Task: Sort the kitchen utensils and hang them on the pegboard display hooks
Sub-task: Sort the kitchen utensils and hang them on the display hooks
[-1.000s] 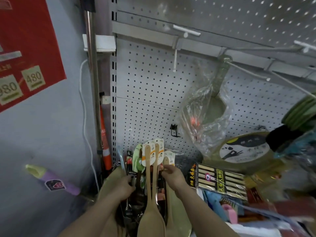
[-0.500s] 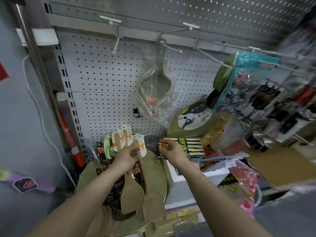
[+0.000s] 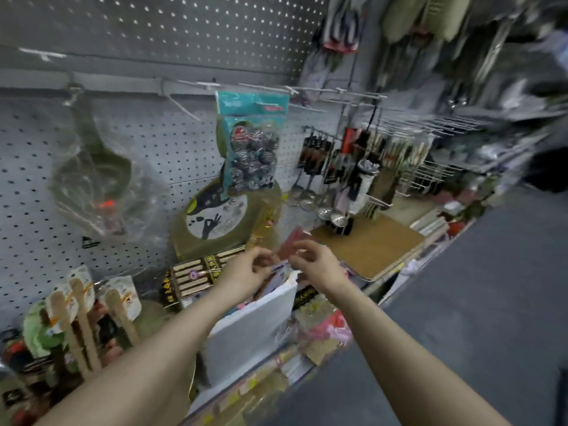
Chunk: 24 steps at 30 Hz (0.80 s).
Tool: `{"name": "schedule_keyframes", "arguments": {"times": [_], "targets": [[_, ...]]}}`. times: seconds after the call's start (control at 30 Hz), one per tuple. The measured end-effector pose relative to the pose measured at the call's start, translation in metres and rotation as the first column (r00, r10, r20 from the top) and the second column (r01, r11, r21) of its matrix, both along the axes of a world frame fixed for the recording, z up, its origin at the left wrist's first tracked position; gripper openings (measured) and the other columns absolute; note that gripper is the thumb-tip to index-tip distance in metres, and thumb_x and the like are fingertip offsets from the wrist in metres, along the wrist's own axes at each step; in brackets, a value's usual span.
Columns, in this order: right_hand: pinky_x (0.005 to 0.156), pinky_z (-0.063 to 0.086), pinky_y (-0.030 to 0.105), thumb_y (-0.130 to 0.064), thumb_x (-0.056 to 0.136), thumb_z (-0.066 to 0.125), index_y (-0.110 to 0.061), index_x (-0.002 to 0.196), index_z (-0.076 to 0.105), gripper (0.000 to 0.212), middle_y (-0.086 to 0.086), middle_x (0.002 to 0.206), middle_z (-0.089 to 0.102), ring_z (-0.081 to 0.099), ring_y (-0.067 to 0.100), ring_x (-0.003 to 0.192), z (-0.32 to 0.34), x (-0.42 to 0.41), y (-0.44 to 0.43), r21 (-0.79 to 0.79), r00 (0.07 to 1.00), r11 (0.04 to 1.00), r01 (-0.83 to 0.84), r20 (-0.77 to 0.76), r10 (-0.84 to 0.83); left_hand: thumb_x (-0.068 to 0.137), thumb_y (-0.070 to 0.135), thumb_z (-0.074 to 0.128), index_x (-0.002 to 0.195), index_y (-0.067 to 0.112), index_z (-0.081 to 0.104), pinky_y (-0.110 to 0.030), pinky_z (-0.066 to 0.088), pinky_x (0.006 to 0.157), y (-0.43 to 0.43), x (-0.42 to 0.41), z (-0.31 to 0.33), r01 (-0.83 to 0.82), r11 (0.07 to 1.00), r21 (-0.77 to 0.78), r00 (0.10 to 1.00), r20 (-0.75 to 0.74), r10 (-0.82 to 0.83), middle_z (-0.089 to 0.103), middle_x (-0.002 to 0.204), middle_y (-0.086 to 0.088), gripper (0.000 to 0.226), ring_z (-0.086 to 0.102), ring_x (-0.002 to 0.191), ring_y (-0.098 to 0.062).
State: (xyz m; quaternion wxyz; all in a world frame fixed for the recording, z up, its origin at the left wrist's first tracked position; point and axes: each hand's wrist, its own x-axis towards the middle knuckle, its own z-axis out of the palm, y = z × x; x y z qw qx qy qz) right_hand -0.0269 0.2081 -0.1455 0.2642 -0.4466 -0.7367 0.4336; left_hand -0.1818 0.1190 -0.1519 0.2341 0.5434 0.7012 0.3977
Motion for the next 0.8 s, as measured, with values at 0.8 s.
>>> {"name": "schedule_keyframes", "arguments": {"times": [0.8], "targets": [[0.088,0.057,0.041,-0.019,0.089,0.067,-0.026,0.110,0.066,0.023,0.002,0.093,0.071,0.069,0.020,0.092,0.018,0.376,0.245,0.034,0.937,0.937,0.347,-0.061,-0.344,0.088,0.017,0.066,0.121,0.017,0.059,-0.020,0.043,0.081,0.305,0.336,0.028,0.283,0.957,0.059,0.957,0.052,-0.286,0.064,0.109,0.001,0.034,0.061,0.094,-0.012]]}}
